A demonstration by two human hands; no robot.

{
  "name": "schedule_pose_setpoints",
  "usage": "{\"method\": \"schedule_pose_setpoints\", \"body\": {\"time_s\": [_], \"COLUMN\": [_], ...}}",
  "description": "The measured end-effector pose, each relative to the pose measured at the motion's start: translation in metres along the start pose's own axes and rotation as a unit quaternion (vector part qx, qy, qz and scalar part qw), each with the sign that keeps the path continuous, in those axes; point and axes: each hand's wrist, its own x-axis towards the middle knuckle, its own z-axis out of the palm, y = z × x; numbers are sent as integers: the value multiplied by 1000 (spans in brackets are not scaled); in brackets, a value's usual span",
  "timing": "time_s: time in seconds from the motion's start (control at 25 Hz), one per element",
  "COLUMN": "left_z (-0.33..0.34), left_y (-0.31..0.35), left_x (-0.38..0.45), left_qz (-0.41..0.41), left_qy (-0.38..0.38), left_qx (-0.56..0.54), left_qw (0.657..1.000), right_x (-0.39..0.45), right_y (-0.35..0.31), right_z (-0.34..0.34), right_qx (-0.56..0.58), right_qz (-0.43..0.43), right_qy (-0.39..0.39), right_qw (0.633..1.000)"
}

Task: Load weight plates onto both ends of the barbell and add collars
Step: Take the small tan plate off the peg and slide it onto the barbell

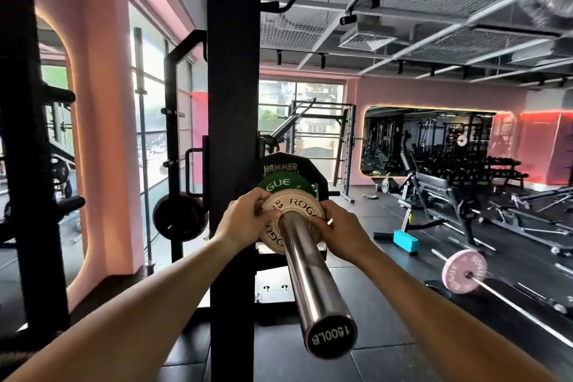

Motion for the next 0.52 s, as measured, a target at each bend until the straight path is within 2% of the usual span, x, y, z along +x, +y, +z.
{"method": "schedule_pose_setpoints", "body": {"time_s": [0.2,0.4,0.52], "left_z": [12,13,21], "left_y": [-23,-34,-36], "left_x": [36,58,62], "left_qz": [-22,-71,-73], "left_qy": [21,37,56], "left_qx": [66,66,76], "left_qw": [997,995,993], "right_x": [42,67,78], "right_y": [21,34,36], "right_z": [19,27,30], "right_qx": [-8,5,3], "right_qz": [12,5,6], "right_qy": [4,-8,3], "right_qw": [1000,1000,1000]}}
